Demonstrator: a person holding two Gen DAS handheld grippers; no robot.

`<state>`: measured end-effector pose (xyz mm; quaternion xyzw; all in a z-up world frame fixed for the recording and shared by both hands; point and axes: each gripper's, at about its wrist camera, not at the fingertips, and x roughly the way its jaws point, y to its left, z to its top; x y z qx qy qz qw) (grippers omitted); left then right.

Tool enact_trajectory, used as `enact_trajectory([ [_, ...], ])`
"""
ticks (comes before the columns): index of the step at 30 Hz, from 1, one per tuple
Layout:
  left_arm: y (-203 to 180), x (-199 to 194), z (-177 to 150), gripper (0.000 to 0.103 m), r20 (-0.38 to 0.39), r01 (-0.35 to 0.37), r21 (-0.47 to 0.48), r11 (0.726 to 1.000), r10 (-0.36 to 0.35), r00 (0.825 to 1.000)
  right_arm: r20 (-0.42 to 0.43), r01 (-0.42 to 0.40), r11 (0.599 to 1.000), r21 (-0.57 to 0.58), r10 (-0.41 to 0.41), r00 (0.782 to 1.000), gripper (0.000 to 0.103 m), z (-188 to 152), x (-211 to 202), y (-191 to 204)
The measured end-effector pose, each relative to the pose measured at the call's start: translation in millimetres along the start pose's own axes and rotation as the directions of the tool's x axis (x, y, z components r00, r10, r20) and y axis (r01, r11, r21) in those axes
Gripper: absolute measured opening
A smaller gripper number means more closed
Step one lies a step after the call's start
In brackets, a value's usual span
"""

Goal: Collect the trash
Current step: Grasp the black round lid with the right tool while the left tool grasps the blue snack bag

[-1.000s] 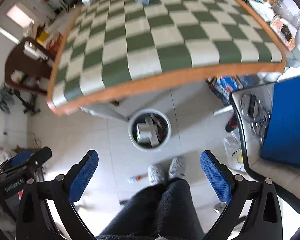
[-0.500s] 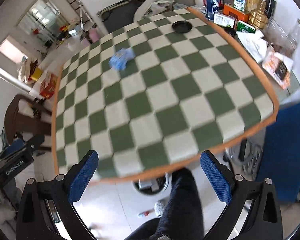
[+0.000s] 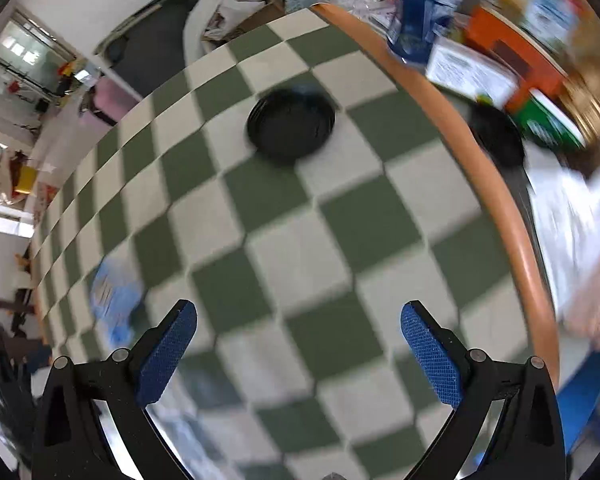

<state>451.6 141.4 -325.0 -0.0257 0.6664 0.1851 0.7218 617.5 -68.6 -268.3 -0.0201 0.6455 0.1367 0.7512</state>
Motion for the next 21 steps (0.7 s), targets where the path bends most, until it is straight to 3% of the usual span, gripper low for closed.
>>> enact_trajectory([
  [4, 0, 26, 18, 0.103, -0.050, 0.038, -0.023, 0.999, -0.040, 0.998, -0.018, 0.015, 1.000, -0.010, -0.015, 1.000, 0.103, 64, 47, 4],
  [9, 0, 40, 33, 0.102, -0.061, 0.093, -0.042, 0.995, -0.096, 0.994, -0.030, 0.015, 1.000, 0.010, -0.015, 0.999, 0.103, 109, 86, 11],
  [11, -3, 40, 38, 0.097, -0.054, 0.120, -0.042, 0.992, -0.122, 0.991, -0.027, 0.025, 1.000, 0.012, -0.024, 0.999, 0.103, 121, 97, 14],
  [13, -4, 34, 41, 0.074, -0.037, 0.155, -0.040, 0.987, -0.157, 0.987, -0.040, 0.047, 0.999, 0.005, -0.047, 0.998, 0.103, 132, 111, 17],
  [16, -10, 25, 42, 0.049, -0.029, 0.158, -0.018, 0.987, -0.159, 0.987, -0.053, 0.065, 0.998, 0.000, -0.065, 0.996, 0.103, 143, 126, 23],
  [18, -13, 19, 40, 0.040, -0.022, 0.153, -0.011, 0.988, -0.153, 0.988, -0.034, 0.075, 0.997, -0.019, -0.076, 0.997, 0.102, 146, 126, 30],
  [21, -10, 8, 34, 0.035, -0.010, 0.162, -0.037, 0.986, -0.163, 0.987, -0.013, 0.088, 0.996, -0.029, -0.088, 0.996, 0.091, 144, 124, 35],
])
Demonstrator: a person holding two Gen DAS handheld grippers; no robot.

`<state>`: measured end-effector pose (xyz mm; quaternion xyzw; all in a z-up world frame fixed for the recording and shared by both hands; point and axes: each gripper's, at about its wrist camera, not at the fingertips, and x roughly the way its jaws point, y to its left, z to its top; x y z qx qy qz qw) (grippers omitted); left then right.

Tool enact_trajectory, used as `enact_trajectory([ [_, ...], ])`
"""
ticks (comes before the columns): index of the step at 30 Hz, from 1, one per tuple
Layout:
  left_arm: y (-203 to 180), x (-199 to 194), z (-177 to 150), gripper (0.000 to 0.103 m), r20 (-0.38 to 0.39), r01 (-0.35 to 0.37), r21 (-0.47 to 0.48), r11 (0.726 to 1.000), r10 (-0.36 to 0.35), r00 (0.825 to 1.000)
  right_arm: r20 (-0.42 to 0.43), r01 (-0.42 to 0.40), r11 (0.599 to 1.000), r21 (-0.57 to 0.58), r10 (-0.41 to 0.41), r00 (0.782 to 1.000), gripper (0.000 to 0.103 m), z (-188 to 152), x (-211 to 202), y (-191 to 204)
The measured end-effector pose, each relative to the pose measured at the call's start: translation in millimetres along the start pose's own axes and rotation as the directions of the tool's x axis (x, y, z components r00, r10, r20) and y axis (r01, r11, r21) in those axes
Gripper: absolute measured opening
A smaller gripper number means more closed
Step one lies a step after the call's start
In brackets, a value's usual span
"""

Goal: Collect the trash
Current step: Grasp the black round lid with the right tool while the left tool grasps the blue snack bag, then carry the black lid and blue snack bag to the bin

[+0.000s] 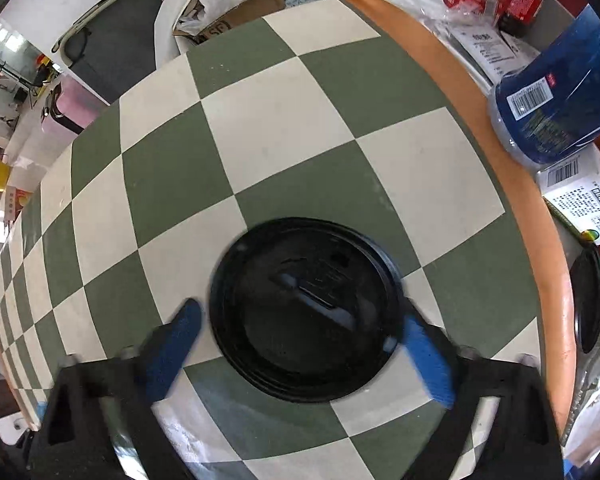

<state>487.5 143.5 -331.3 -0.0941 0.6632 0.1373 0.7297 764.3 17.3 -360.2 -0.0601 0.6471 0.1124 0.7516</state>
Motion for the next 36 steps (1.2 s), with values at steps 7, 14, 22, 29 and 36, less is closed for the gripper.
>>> enact_trajectory([
  [7, 1, -41, -32, 0.035, 0.063, 0.005, -0.065, 0.998, -0.001, 0.998, 0.047, -0.023, 0.999, -0.032, 0.025, 0.999, 0.088, -20, -21, 5],
  [14, 6, -83, -87, 0.034, 0.132, 0.024, -0.096, 0.995, -0.012, 0.991, 0.063, -0.098, 0.994, -0.042, 0.101, 0.993, 0.088, -79, -60, 6],
  [22, 36, -126, -148, 0.034, 0.232, 0.056, -0.114, 0.992, -0.028, 0.972, 0.080, -0.186, 0.978, -0.098, 0.194, 0.978, 0.088, -198, -129, 15],
  [29, 48, -144, -263, 0.034, 0.286, 0.091, -0.094, 0.991, -0.061, 0.956, 0.138, -0.217, 0.965, -0.147, 0.237, 0.962, 0.088, -339, -194, 21],
  [36, 64, -135, -387, 0.034, 0.227, 0.140, -0.112, 0.984, -0.111, 0.968, 0.130, -0.230, 0.963, -0.138, 0.248, 0.960, 0.088, -500, -226, 27],
])
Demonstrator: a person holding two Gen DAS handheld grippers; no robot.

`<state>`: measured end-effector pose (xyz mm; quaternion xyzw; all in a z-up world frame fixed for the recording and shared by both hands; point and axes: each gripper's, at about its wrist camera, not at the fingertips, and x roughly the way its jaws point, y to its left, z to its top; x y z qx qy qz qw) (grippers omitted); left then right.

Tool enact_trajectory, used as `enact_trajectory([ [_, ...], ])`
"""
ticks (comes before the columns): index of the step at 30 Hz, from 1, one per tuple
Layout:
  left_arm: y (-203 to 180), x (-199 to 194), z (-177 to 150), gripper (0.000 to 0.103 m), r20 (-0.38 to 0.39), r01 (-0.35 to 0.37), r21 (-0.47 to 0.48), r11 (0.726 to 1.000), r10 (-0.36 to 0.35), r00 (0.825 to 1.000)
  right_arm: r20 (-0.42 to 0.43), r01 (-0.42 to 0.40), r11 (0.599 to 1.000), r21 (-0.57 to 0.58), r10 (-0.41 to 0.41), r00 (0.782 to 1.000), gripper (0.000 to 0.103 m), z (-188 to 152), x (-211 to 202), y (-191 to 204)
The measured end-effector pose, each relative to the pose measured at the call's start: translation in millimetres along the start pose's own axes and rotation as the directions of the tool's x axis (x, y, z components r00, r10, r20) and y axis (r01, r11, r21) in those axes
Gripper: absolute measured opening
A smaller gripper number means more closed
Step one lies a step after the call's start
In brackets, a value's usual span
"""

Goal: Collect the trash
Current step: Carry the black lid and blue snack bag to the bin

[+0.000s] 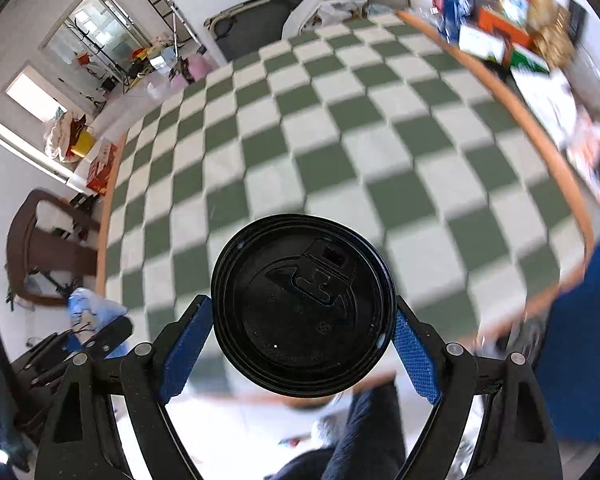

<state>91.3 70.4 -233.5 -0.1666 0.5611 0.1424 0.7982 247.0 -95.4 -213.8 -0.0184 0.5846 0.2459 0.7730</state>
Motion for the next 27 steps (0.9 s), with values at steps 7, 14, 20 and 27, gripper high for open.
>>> enact_trajectory([
  [7, 15, 18, -94, 0.034, -0.124, 0.016, -0.029, 0.999, -0.020, 0.992, -0.123, -0.046, 0.999, 0.015, 0.048, 0.991, 0.088, -130, 1, 10],
  [14, 33, 92, -157, 0.034, -0.255, 0.021, -0.149, 0.989, -0.059, 0.965, -0.273, -0.044, 0.999, 0.012, 0.045, 0.961, 0.088, -211, 53, -7],
  [20, 47, 200, -184, 0.034, -0.336, 0.032, -0.261, 0.965, -0.122, 0.934, -0.380, -0.031, 0.999, 0.036, 0.042, 0.924, 0.088, -256, 144, -45],
  [27, 65, 334, -209, 0.034, -0.388, 0.008, -0.316, 0.949, -0.137, 0.911, -0.436, -0.025, 0.999, 0.027, 0.035, 0.899, 0.088, -279, 287, -84],
])
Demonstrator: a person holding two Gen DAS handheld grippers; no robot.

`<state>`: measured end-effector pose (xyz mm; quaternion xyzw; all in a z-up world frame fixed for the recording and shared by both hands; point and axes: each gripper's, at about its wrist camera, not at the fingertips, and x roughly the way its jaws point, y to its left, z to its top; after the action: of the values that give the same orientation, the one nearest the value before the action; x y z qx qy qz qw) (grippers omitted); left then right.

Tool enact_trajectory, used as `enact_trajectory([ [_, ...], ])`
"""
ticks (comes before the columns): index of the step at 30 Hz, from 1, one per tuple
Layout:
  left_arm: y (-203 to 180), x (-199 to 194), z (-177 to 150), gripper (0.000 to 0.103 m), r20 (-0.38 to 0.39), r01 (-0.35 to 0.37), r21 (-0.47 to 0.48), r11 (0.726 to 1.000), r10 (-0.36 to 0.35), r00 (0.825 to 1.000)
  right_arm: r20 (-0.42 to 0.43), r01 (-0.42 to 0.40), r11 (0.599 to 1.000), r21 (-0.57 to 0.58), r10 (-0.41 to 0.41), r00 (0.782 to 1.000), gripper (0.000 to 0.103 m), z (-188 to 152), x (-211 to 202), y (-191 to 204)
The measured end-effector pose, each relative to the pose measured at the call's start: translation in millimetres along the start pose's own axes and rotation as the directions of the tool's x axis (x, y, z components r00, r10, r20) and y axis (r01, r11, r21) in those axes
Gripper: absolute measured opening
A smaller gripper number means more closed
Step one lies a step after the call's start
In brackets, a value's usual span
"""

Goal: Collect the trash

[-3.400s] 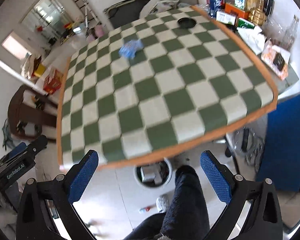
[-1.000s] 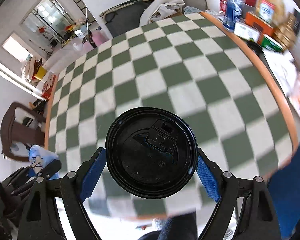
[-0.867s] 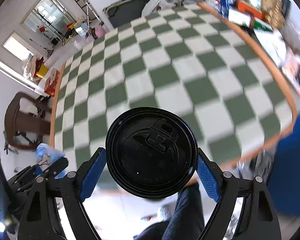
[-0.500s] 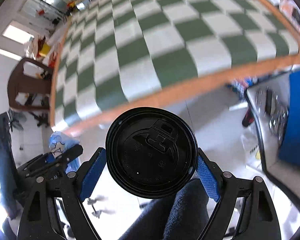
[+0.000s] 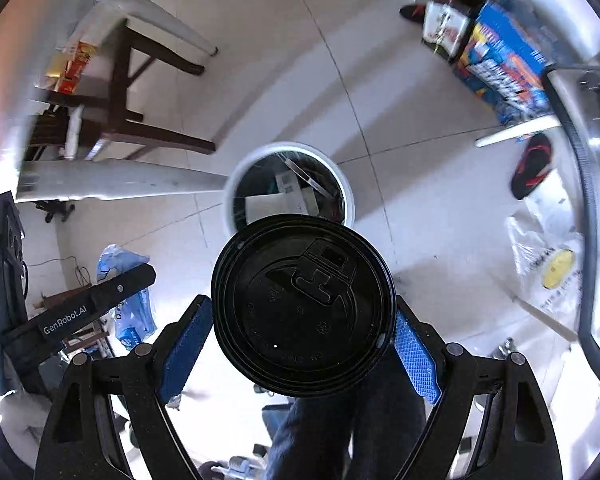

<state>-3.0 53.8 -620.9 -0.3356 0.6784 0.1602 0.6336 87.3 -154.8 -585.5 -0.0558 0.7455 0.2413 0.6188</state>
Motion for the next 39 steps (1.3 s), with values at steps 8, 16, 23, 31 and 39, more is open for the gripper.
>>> enact_trajectory([
  [8, 15, 76, 35, 0.034, -0.035, 0.007, 0.012, 1.000, -0.006, 0.999, -0.053, 0.025, 0.999, -0.022, -0.026, 0.998, 0.088, 44, 128, -23],
  [16, 25, 92, 45, 0.064, -0.043, -0.043, 0.047, 0.998, 0.045, 0.998, -0.069, 0.018, 1.000, -0.007, -0.019, 0.997, 0.093, 62, 181, -23],
  [23, 36, 83, 38, 0.103, -0.005, -0.077, 0.034, 0.996, 0.077, 0.997, -0.071, -0.009, 1.000, -0.018, 0.007, 0.997, 0.103, 55, 186, -14],
  [31, 43, 70, 20, 0.103, 0.025, -0.133, 0.025, 0.991, 0.133, 0.991, -0.033, 0.085, 0.994, -0.066, -0.087, 0.996, 0.103, 41, 172, -8],
  [39, 49, 41, -25, 0.103, 0.049, -0.187, 0.009, 0.982, 0.187, 0.981, 0.028, 0.166, 0.980, -0.112, -0.164, 0.986, 0.103, 20, 142, 0],
])
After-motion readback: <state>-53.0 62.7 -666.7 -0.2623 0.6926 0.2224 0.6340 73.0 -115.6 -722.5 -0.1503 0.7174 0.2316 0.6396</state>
